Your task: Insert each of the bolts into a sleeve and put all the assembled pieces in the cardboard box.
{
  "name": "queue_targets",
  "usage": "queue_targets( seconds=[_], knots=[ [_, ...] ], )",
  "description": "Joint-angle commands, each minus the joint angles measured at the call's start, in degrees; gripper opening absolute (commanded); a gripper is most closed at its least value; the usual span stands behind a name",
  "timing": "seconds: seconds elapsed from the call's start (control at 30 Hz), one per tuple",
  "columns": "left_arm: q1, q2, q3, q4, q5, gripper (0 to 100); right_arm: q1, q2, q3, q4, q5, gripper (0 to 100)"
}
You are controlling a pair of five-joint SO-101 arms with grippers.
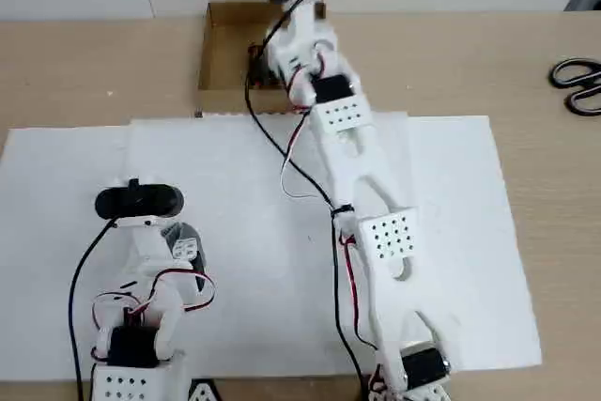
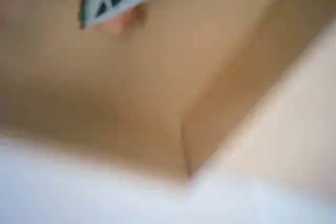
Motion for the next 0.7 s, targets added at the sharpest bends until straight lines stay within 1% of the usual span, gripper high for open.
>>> queue_targets(
  seconds=[0.0,0.2,0.47,0.67],
  knots=[
    [0.0,-0.3,-0.2,-1.1,0.3,1,-0.2,-1.2,-5.9,4.2,0.4,26.4],
    [0.0,-0.3,-0.2,-1.1,0.3,1,0.8,-1.2,-13.5,13.2,0.3,26.4],
    [0.0,-0.3,-0.2,-1.1,0.3,1,1.9,-1.1,-25.3,34.2,0.3,26.4],
    [0.0,-0.3,-0.2,-1.1,0.3,1,2.5,-2.4,-25.6,45.0,0.3,26.3]
  ],
)
